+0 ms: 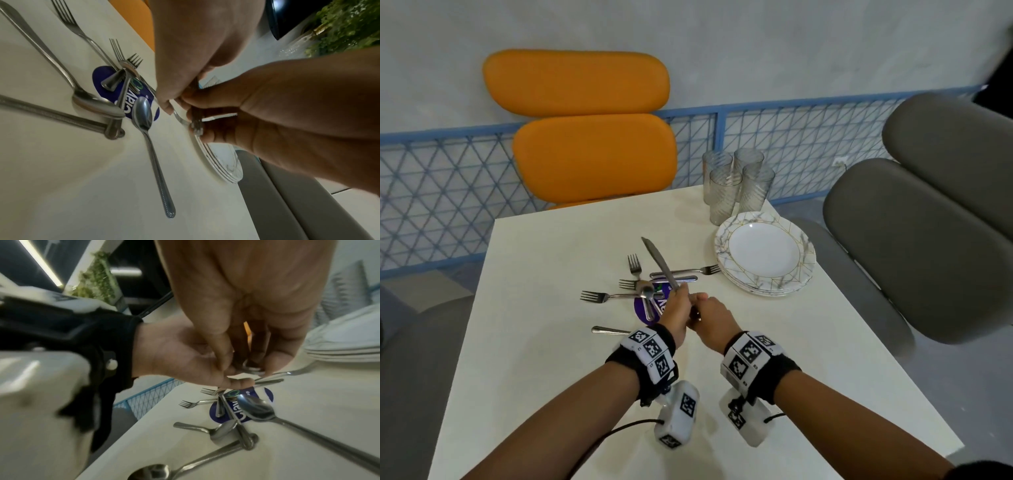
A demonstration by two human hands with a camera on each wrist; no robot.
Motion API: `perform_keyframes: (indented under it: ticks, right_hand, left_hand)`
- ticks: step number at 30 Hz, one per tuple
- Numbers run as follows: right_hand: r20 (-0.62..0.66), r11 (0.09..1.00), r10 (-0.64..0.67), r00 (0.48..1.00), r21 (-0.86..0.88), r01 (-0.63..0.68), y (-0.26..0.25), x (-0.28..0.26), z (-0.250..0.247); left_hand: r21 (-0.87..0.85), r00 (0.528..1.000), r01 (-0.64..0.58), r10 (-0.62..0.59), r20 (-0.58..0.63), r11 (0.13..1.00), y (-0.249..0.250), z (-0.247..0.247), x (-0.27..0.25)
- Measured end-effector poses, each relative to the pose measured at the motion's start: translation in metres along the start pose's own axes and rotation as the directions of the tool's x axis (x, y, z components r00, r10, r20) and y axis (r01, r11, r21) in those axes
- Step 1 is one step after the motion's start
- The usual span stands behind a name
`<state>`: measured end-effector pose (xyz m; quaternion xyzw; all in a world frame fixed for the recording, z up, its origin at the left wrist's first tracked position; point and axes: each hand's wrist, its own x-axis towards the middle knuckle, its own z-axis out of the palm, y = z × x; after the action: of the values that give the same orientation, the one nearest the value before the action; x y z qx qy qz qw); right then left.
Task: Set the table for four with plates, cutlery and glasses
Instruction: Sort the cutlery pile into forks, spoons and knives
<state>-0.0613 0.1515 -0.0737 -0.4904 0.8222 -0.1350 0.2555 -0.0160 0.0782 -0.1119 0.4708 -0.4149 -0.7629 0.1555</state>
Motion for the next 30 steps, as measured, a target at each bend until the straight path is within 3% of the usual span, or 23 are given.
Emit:
perform_keyframes:
  ticks: [3, 7, 11, 13, 15, 17, 18, 19, 20, 26, 30]
  right_hand:
    - [-0.059, 0.995, 0.044, 0.997, 0.095, -0.038, 0.007, 0.006, -0.002]
    - [-0.063, 0.992, 0.088, 0.994, 0.096, -0.082, 0.018, 0.007, -0.007]
    - [-0.022, 0.98, 0.192, 0.981, 0.054, -0.191, 0.032, 0.013, -0.01]
    - [0.003, 0.966, 0.252, 0.968, 0.06, -0.251, 0.042, 0.015, -0.01]
    - [0.014, 0.952, 0.301, 0.954, 0.048, -0.301, 0.057, 0.018, -0.006]
    - [0.028, 0.934, 0.356, 0.934, 0.017, -0.356, 0.07, 0.016, -0.002]
    - [0.033, 0.925, 0.379, 0.925, 0.004, -0.379, 0.076, 0.016, 0.001]
    - [0.034, 0.919, 0.394, 0.918, -0.006, -0.394, 0.081, 0.016, 0.004]
    - [0.038, 0.916, 0.402, 0.915, -0.02, -0.402, 0.085, 0.016, 0.007]
    - [-0.004, 0.896, 0.439, 0.899, -0.069, -0.438, 0.097, 0.019, 0.02]
    - [-0.041, 0.902, 0.422, 0.906, -0.085, -0.424, 0.096, 0.026, 0.023]
  left_hand:
    - [0.104, 0.999, 0.019, -0.015, -0.042, 0.994, 0.001, 0.011, 0.002]
    - [0.209, 0.999, 0.047, -0.046, -0.007, 0.977, 0.0, 0.015, 0.011]
    - [0.456, 0.985, 0.022, -0.098, 0.143, 0.89, 0.007, 0.011, 0.015]
    - [0.606, 0.967, -0.016, -0.141, 0.211, 0.795, 0.017, 0.004, 0.017]
    - [0.712, 0.974, -0.117, -0.06, 0.218, 0.693, 0.026, -0.008, 0.026]
    - [0.861, 0.972, -0.232, 0.133, 0.192, 0.453, 0.034, -0.023, 0.043]
    - [0.929, 0.957, -0.248, 0.22, 0.19, 0.275, 0.035, -0.029, 0.054]
    - [0.96, 0.945, -0.237, 0.266, 0.192, 0.151, 0.037, -0.034, 0.064]
    - [0.97, 0.94, -0.227, 0.279, 0.195, 0.086, 0.037, -0.037, 0.075]
    - [0.915, 0.889, -0.35, 0.236, 0.392, -0.2, 0.027, -0.041, 0.107]
    - [0.901, 0.852, -0.327, 0.323, 0.411, -0.285, 0.018, -0.054, 0.104]
